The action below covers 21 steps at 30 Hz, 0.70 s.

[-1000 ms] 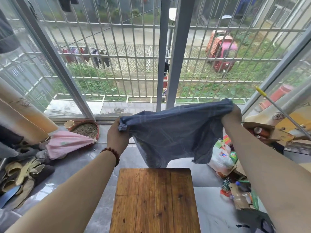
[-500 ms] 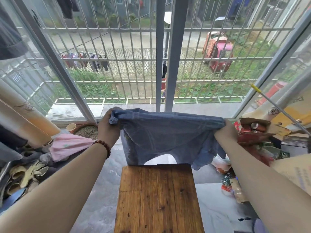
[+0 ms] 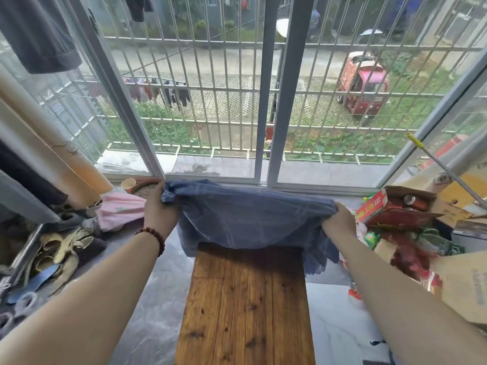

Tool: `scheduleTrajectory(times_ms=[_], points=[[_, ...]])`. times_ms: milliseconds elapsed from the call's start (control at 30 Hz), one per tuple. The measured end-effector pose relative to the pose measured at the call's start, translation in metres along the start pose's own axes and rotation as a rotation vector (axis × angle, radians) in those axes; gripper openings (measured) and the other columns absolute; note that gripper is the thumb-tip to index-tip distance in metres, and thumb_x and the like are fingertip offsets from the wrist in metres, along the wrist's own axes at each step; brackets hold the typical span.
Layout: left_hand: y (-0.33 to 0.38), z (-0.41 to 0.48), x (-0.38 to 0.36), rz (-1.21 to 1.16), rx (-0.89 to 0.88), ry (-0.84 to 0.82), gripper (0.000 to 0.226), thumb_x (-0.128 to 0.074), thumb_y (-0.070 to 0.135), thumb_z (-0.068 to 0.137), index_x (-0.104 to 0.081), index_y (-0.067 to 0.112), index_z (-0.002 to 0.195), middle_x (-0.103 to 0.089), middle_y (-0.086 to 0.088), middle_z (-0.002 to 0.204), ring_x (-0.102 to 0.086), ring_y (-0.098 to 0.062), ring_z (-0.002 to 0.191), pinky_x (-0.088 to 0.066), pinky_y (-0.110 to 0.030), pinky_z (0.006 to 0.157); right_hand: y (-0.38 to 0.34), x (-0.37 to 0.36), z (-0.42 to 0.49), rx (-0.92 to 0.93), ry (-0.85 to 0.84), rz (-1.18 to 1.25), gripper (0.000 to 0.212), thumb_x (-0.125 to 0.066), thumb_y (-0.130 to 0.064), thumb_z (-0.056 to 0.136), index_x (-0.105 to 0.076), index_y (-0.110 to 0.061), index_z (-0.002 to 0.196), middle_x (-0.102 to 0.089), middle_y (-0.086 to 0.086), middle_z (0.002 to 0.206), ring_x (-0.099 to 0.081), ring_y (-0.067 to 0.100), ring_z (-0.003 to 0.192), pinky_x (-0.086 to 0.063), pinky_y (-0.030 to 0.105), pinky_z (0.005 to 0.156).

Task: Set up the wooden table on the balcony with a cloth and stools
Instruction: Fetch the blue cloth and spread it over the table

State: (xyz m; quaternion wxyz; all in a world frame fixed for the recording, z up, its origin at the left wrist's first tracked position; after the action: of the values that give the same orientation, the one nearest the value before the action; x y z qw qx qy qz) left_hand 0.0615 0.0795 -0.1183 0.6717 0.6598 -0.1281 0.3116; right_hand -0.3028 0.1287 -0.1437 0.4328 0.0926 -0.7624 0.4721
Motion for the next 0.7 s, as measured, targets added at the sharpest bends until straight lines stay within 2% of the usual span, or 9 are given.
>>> scheduleTrajectory(times_ms=[33,100,167,233,300,367,433,600,700], points=[[-0.007,-0.002,0.000,0.031,-0.016,-0.017,0.039,-0.055,0.000,0.085,-0.057,0.039,0.085,-0.058,0.005,0.077,-0.056,0.009,0.070,-0.044,-0.029,0.067,0.002,0.000,-0.002,0.007,-0.008,-0.001,0.027,-0.041,-0.012,0.095,-0.056,-0.008,0.118,-0.061,0.018,0.115,-0.058,0.035,0.101,-0.044,0.034,0.078],[-0.019,-0.008,0.002,0.024,-0.082,-0.019,0.025,-0.039,0.000,0.091,-0.052,0.020,0.086,-0.047,-0.008,0.081,-0.051,-0.009,0.071,-0.043,-0.020,0.056,0.005,0.001,-0.008,0.020,-0.024,-0.003,0.029,-0.041,-0.010,0.094,-0.056,-0.009,0.118,-0.062,0.017,0.114,-0.058,0.035,0.099,-0.045,0.034,0.077],[-0.033,-0.015,0.006,0.010,-0.125,0.002,0.029,-0.027,-0.005,0.093,-0.048,0.014,0.084,-0.044,-0.009,0.083,-0.046,-0.012,0.074,-0.043,-0.017,0.062,0.006,0.001,-0.014,0.033,-0.036,-0.022,0.029,-0.041,-0.011,0.094,-0.057,-0.009,0.118,-0.062,0.017,0.114,-0.058,0.035,0.100,-0.042,0.031,0.076],[-0.032,-0.031,0.016,0.087,-0.074,0.026,0.022,-0.036,-0.004,0.092,-0.053,0.009,0.089,-0.048,-0.010,0.081,-0.052,-0.010,0.068,-0.043,-0.021,0.057,0.007,-0.001,-0.022,0.033,-0.039,-0.037,0.028,-0.039,-0.013,0.095,-0.057,-0.009,0.117,-0.062,0.017,0.114,-0.058,0.034,0.100,-0.041,0.031,0.077],[-0.037,-0.048,0.019,0.009,0.005,0.041,0.016,-0.053,-0.002,0.086,-0.061,0.006,0.098,-0.055,-0.005,0.077,-0.057,-0.009,0.074,-0.041,-0.031,0.066,0.010,-0.002,-0.032,0.029,-0.036,-0.051,0.027,-0.039,-0.013,0.095,-0.057,-0.008,0.114,-0.062,0.018,0.113,-0.058,0.034,0.099,-0.041,0.032,0.077],[-0.039,-0.062,0.024,-0.021,0.033,0.057,0.019,-0.059,-0.002,0.082,-0.064,0.011,0.096,-0.052,0.005,0.062,-0.056,0.006,0.070,-0.037,-0.032,0.072,0.015,-0.002,-0.044,0.028,-0.033,-0.057,0.025,-0.041,-0.012,0.093,-0.058,-0.008,0.112,-0.062,0.018,0.113,-0.058,0.035,0.100,-0.040,0.031,0.077],[-0.039,-0.071,0.033,-0.044,0.052,0.060,0.031,-0.059,0.001,0.083,-0.058,0.032,0.082,-0.051,0.014,0.069,-0.052,0.015,0.064,-0.037,-0.028,0.072,0.019,-0.001,-0.057,0.027,-0.032,-0.053,0.025,-0.043,-0.011,0.091,-0.058,-0.008,0.111,-0.063,0.018,0.113,-0.058,0.035,0.100,-0.039,0.030,0.076],[-0.050,-0.099,0.056,-0.057,0.089,0.042,0.039,-0.060,0.007,0.085,-0.043,0.040,0.073,-0.048,0.016,0.072,-0.050,0.006,0.060,-0.035,-0.001,0.056,0.027,0.005,-0.096,0.006,-0.025,-0.048,0.027,-0.039,-0.015,0.095,-0.057,-0.008,0.114,-0.062,0.018,0.112,-0.058,0.032,0.099,-0.040,0.030,0.079],[-0.052,-0.121,0.071,-0.038,0.089,0.039,0.039,-0.060,0.007,0.086,-0.041,0.038,0.072,-0.046,0.016,0.071,-0.042,0.000,0.062,-0.034,0.002,0.055,0.031,0.009,-0.123,0.004,-0.009,-0.054,0.027,-0.039,-0.014,0.095,-0.057,-0.007,0.115,-0.062,0.018,0.112,-0.057,0.031,0.099,-0.037,0.028,0.077]])
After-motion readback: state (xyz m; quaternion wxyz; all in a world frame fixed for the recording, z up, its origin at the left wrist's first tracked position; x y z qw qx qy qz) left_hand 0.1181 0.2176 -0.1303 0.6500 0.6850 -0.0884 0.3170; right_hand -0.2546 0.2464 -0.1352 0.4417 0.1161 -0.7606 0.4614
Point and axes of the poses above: each hand's wrist, its own z-axis towards the middle knuckle, its own x-axis out of the back of the hand, y = z × x, the point moved 1 cm from there along z, towards the middle knuckle
